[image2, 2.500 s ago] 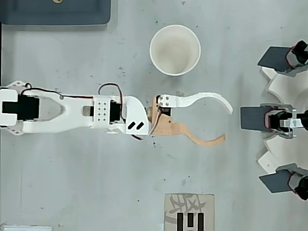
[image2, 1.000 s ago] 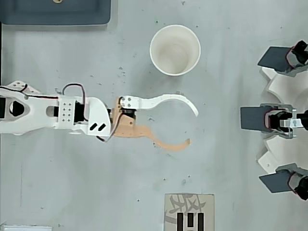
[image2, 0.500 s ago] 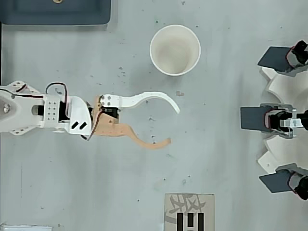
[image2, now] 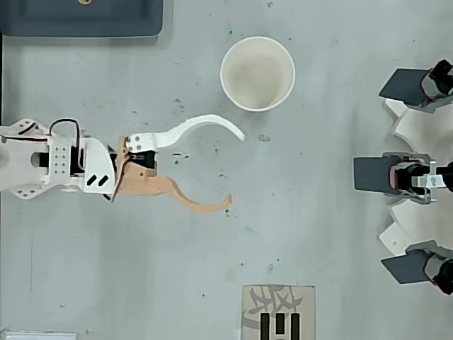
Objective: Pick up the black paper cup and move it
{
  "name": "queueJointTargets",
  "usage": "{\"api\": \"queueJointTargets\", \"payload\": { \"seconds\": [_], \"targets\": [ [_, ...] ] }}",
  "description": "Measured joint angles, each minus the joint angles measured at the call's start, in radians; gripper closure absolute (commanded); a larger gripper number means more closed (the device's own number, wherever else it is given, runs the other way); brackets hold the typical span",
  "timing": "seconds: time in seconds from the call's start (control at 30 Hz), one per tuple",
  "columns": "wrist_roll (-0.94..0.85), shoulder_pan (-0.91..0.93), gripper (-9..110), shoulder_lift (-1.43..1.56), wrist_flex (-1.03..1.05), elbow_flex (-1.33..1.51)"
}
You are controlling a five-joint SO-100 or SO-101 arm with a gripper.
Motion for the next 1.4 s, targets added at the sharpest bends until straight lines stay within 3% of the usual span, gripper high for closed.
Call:
{"api": "queueJointTargets", "payload": {
  "seconds": [0.77, 1.4],
  "targets": [
    [-0.005, -0.14, 61, 0.021, -0.046, 0.055],
    [0.006, -0.242, 57, -0.232, -0.046, -0.126]
  ]
}}
